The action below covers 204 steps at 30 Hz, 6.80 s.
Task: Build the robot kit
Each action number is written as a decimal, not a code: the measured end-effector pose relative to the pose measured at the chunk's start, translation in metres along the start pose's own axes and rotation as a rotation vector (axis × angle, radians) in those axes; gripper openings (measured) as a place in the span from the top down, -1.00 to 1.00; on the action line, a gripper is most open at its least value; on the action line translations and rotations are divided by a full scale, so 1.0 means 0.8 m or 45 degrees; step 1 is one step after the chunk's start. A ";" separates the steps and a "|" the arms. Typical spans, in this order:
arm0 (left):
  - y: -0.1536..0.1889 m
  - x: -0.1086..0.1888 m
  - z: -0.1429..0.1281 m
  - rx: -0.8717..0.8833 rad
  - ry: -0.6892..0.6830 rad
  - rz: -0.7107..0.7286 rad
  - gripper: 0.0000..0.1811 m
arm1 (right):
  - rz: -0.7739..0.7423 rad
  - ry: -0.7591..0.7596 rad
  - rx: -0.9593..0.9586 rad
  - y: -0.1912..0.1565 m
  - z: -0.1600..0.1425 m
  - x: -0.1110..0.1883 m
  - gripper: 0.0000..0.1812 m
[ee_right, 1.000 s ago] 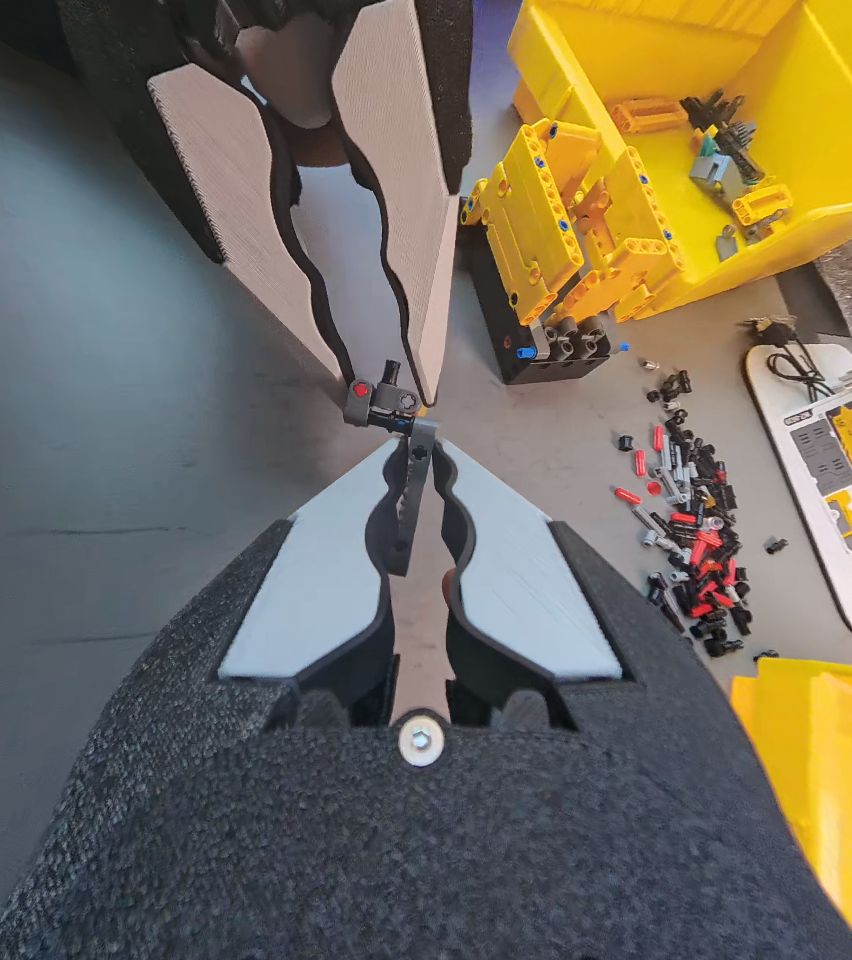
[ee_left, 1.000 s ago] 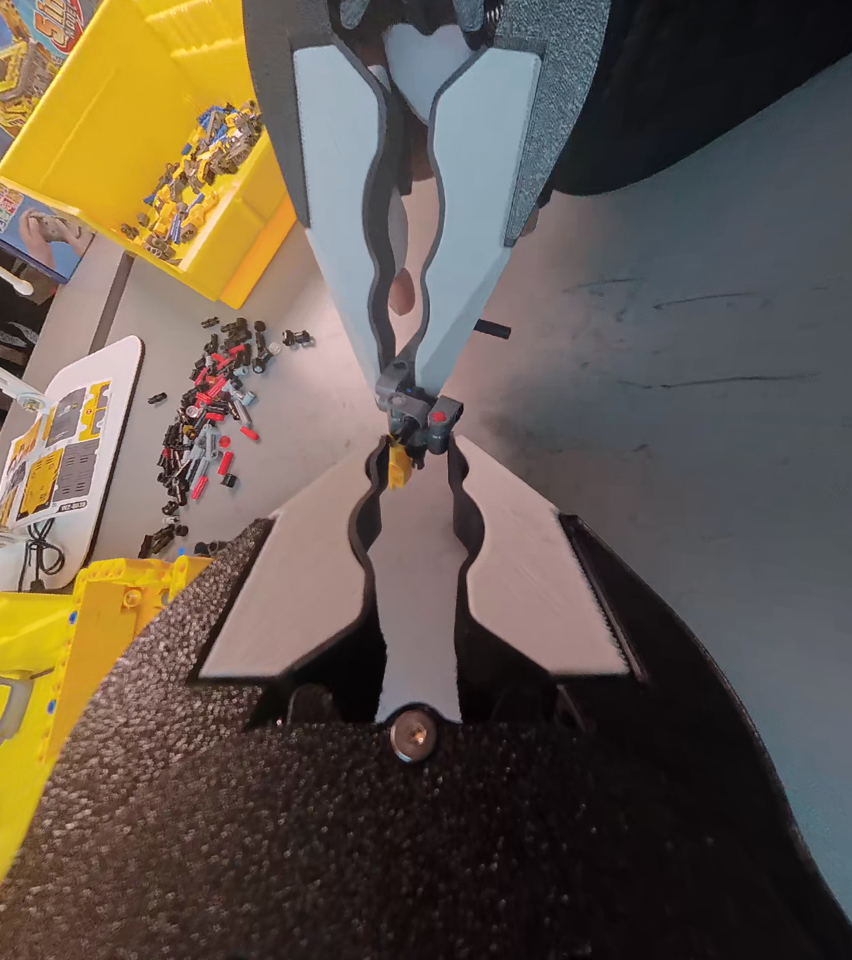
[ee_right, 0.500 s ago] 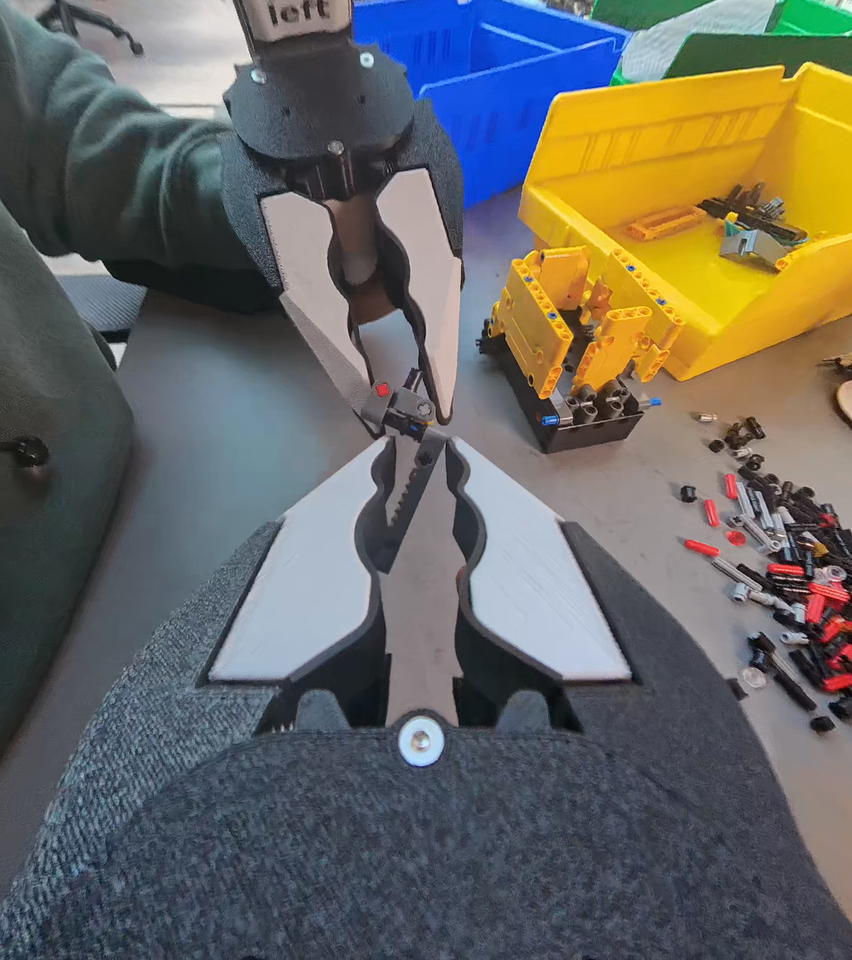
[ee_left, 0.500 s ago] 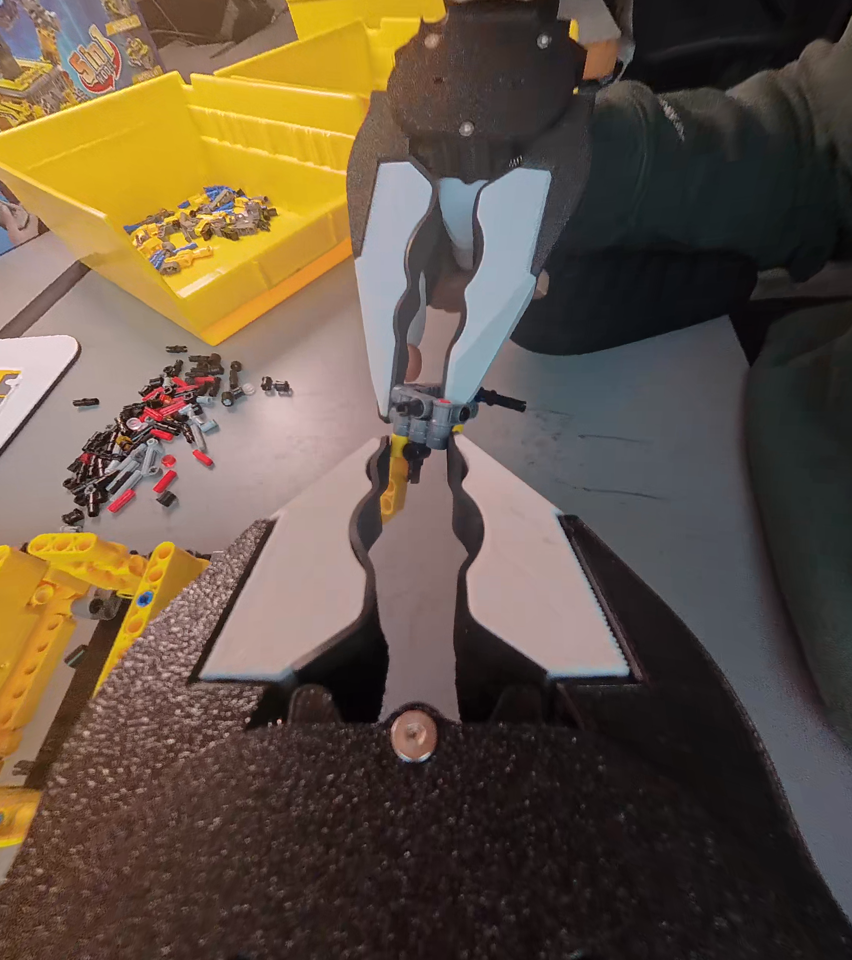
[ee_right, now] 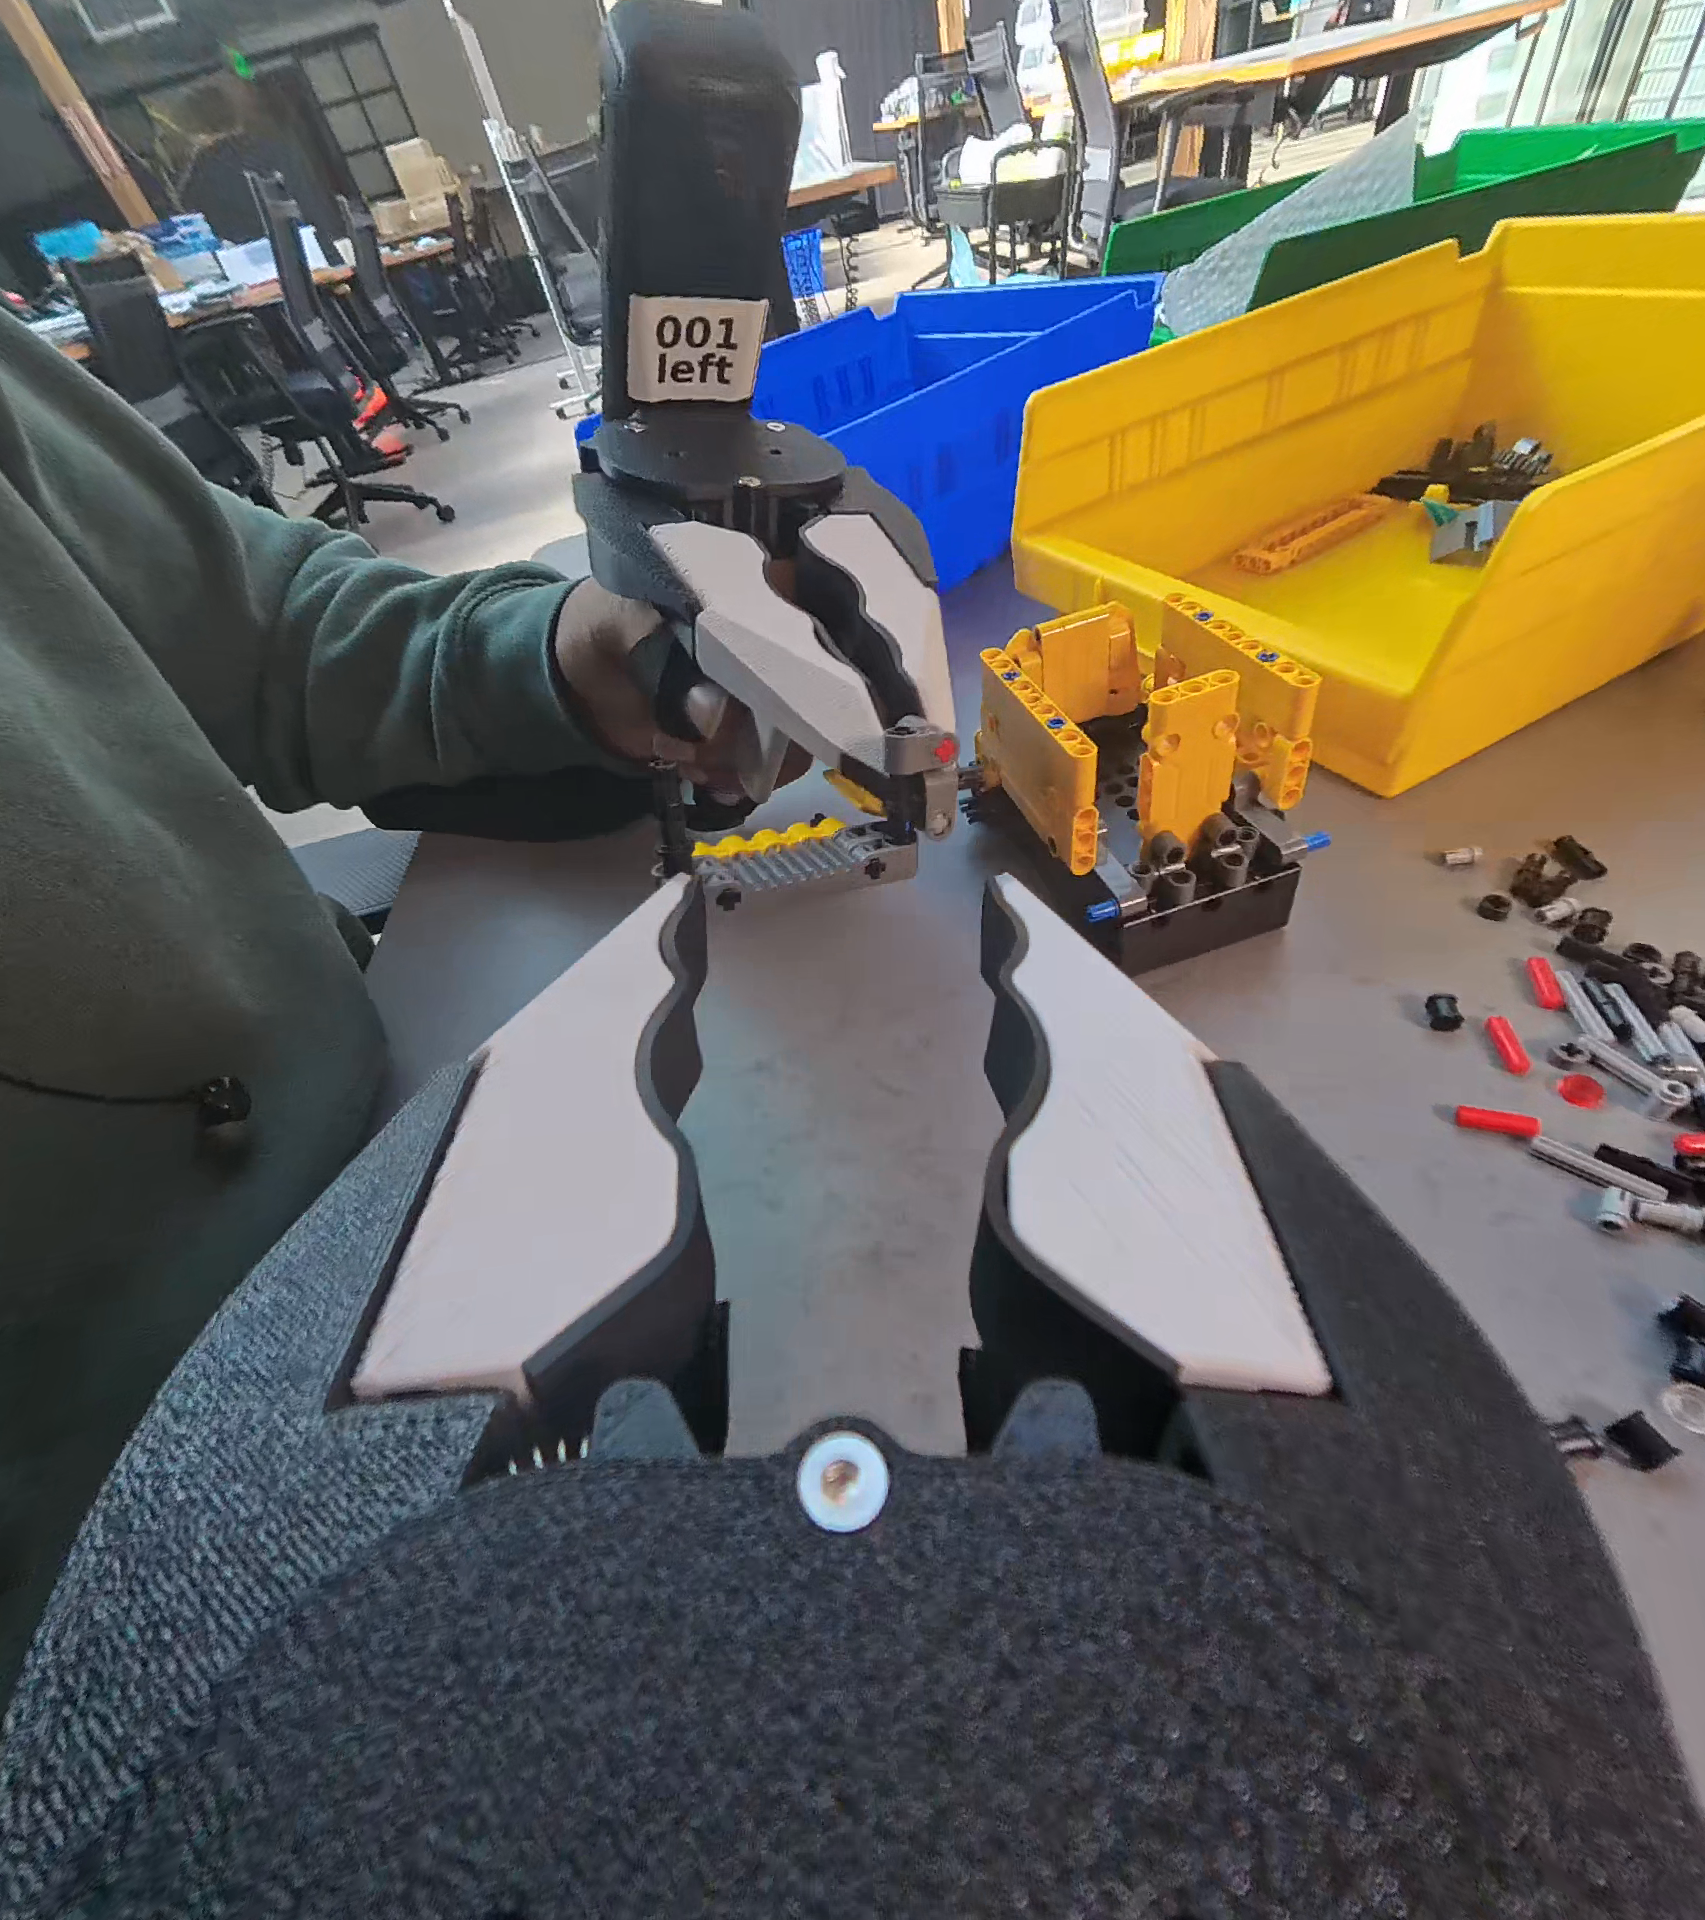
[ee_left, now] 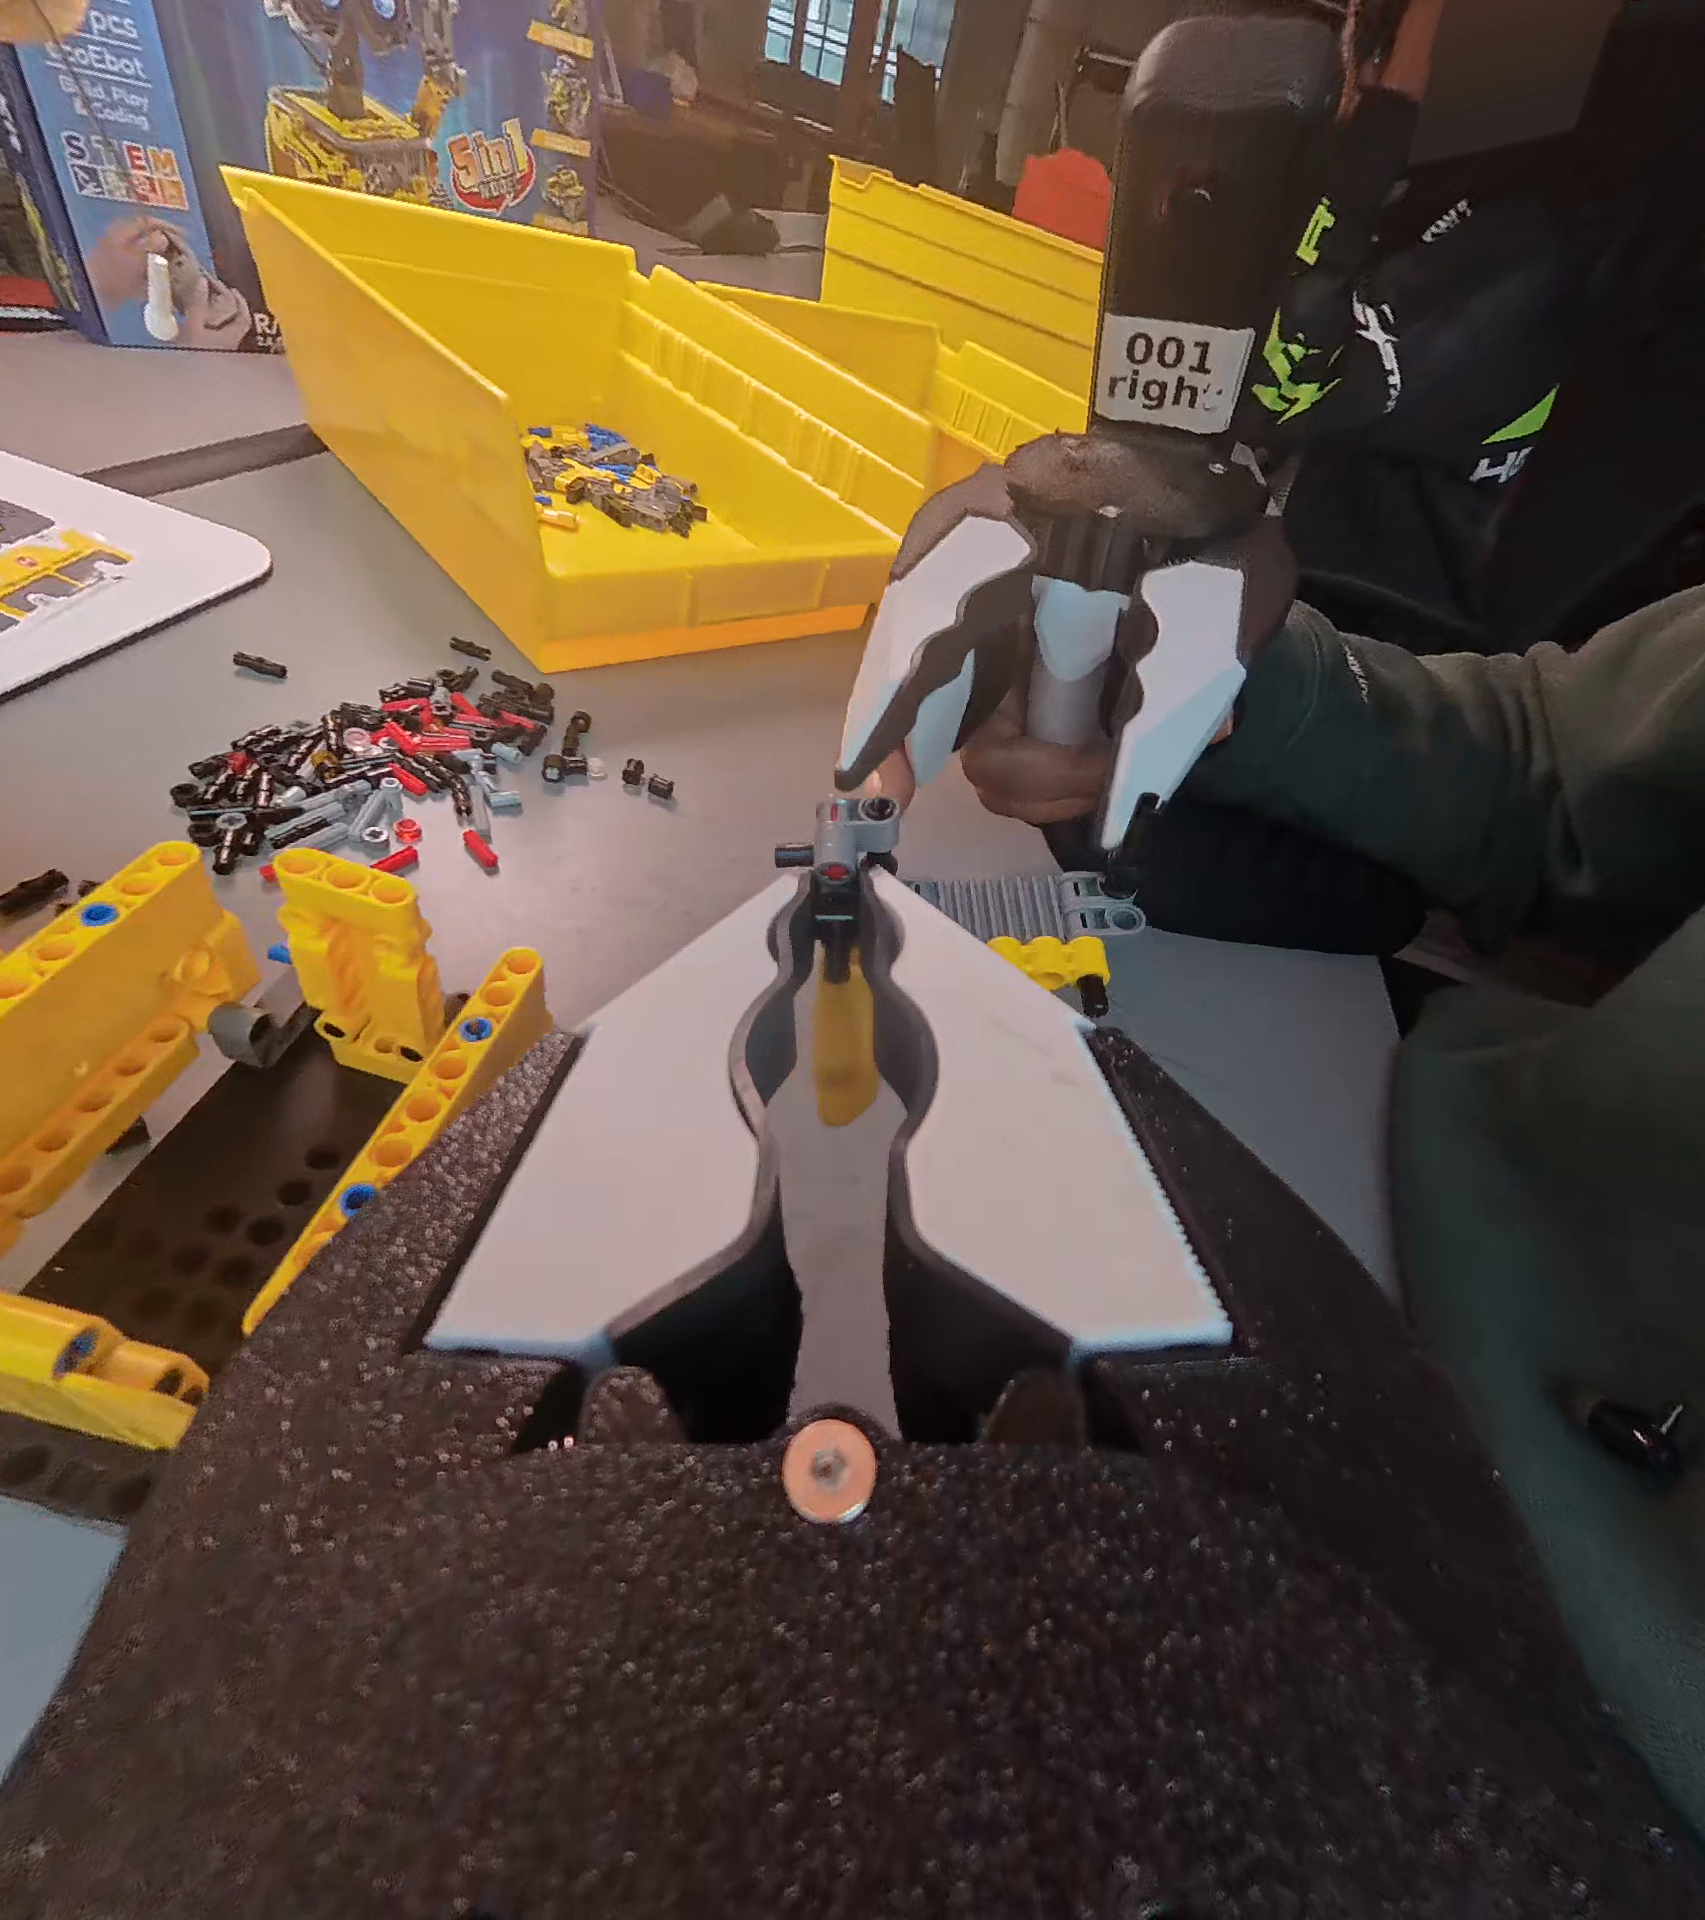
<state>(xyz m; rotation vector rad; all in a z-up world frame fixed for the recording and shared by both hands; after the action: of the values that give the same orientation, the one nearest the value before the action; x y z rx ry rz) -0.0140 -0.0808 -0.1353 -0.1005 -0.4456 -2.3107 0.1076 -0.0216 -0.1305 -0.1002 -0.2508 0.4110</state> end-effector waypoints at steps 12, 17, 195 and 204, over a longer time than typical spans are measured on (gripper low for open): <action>-0.022 0.007 0.009 0.330 0.192 0.042 0.94 | -0.396 -0.049 0.455 -0.010 0.002 -0.046 0.35; -0.015 0.003 0.007 0.327 0.180 0.017 0.93 | -0.422 0.039 0.389 -0.004 0.011 -0.036 0.70; 0.010 -0.004 -0.030 -0.371 -0.311 0.125 0.70 | -0.101 -0.843 0.080 0.070 -0.048 -0.036 0.58; -0.014 0.024 0.012 -0.453 0.096 0.439 0.61 | -0.822 -0.506 0.366 0.071 -0.005 -0.011 0.27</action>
<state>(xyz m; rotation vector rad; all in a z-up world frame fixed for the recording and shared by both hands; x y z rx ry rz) -0.0360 -0.0835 -0.1257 -0.2434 0.0265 -2.0207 0.0792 0.0263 -0.1445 0.3441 -0.5897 -0.1855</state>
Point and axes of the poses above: each gripper's, where its closed fingertips meet, x back along the fingers, z out of its top, y = z × x across the jaws, the point moved 6 cm from there along x, back along the fingers, and after that the axes turned 2 degrees about x, right-handed, at the moved point
